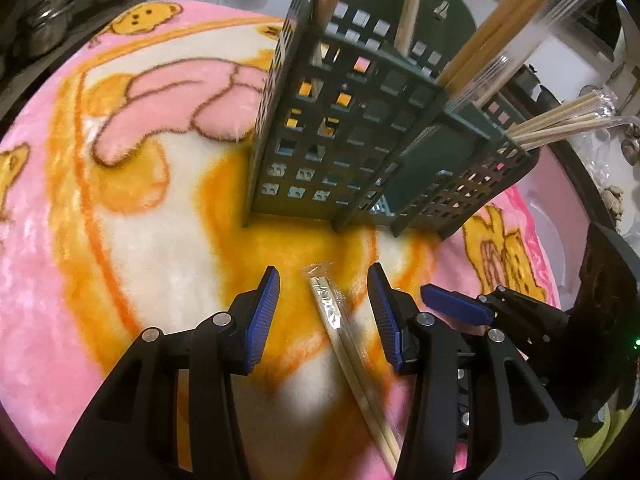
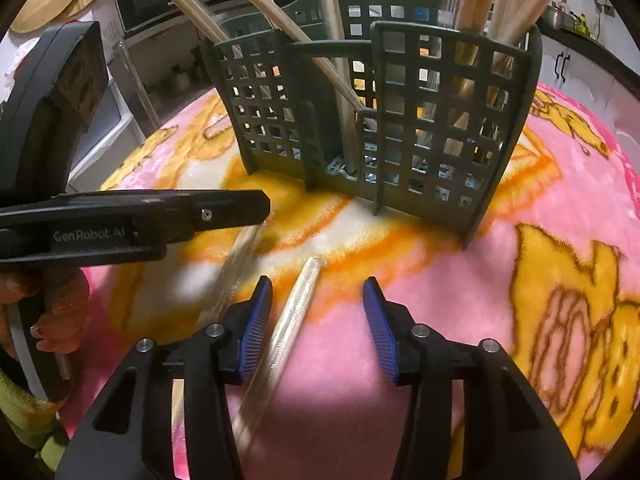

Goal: Organize utensils
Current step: 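Lower the left gripper onto a remaining wrapped chopstick, then close the left gripper on the wrapped chopstick and lift it, then raise the held chopstick above the green caddy with the left gripper, then lower the chopstick into the caddy and open the left gripper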

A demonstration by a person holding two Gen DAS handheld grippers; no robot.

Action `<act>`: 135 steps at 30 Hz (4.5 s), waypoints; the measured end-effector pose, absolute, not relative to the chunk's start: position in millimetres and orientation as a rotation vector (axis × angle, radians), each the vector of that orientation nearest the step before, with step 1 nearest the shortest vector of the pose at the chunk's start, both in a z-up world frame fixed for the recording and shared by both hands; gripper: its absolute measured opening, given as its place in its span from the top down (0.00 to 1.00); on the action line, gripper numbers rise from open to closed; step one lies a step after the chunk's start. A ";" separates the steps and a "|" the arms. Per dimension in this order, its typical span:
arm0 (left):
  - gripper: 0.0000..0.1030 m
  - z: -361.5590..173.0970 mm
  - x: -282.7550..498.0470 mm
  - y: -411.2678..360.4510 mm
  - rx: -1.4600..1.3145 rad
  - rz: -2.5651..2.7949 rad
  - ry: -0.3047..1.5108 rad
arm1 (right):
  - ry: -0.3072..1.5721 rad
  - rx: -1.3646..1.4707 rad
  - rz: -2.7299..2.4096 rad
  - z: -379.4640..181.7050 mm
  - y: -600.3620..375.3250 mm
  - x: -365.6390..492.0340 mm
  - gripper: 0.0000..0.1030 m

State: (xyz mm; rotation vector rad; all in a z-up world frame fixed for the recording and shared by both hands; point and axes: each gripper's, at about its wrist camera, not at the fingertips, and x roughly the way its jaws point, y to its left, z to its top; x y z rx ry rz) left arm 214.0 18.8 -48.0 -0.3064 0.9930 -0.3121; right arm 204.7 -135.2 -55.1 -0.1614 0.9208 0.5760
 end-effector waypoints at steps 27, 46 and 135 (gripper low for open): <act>0.96 -52.1 219.8 20.1 -0.238 -0.261 0.980 | 0.887 -0.106 0.572 -43.8 -156.3 201.1 0.90; 0.97 24.0 184.0 7.4 -0.228 -0.347 0.782 | 0.715 -0.023 0.623 27.2 -180.7 179.6 0.93; 0.91 143.0 221.8 -17.6 -0.211 -0.351 0.467 | 0.343 0.061 0.440 132.0 -210.6 237.0 0.85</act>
